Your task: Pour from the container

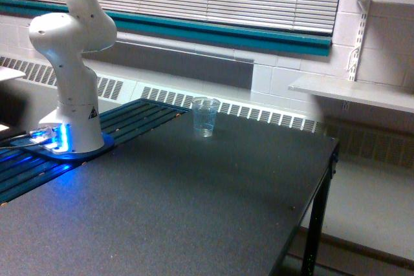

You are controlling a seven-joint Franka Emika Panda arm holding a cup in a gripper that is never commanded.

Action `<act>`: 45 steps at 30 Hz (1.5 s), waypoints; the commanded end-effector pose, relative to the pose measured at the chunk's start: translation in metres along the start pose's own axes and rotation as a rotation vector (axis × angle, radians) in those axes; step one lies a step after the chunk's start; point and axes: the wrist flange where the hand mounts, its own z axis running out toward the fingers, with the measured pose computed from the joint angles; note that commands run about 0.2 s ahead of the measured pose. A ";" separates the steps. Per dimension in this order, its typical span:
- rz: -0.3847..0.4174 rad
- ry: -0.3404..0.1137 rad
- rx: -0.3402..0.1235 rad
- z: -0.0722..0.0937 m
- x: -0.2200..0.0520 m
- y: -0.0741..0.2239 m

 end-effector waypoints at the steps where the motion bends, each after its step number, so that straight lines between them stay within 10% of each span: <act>1: 0.018 0.022 -0.027 -0.001 0.017 0.017; 17: -0.095 -0.025 0.012 0.011 -0.032 -0.021; 45: -0.527 -0.144 0.100 0.000 -0.233 -0.089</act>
